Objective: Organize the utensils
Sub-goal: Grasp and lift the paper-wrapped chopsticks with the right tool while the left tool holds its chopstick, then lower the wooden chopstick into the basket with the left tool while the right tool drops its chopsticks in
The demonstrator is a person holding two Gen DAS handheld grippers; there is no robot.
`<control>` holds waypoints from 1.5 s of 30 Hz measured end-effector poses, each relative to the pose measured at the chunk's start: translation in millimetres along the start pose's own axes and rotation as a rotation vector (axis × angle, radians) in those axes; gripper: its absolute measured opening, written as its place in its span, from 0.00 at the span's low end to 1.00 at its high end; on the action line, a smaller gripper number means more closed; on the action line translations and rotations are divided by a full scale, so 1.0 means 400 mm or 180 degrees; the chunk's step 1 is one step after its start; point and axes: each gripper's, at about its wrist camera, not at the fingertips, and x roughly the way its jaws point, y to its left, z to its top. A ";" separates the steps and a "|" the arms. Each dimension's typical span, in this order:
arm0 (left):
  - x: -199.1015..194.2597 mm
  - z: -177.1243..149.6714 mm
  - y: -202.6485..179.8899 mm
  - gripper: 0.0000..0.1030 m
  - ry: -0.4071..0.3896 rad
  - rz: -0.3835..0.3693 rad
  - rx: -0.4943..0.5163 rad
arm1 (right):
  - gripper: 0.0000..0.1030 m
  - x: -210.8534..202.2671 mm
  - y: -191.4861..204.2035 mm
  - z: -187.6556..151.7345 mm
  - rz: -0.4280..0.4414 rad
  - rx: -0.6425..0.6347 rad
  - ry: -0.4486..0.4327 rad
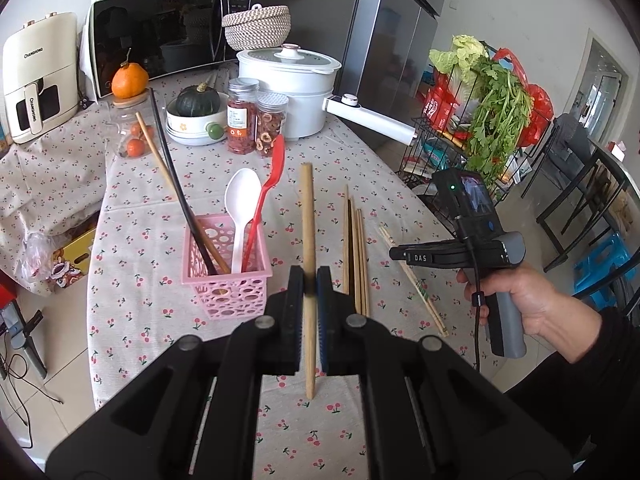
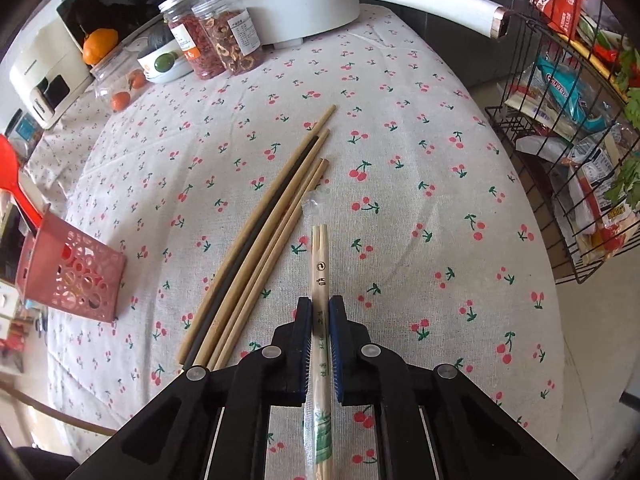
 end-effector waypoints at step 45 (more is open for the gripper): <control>-0.005 0.111 0.167 0.08 -0.0706 0.0344 -0.0319 | 0.05 -0.433 0.259 -0.017 0.1028 -0.0398 -0.2225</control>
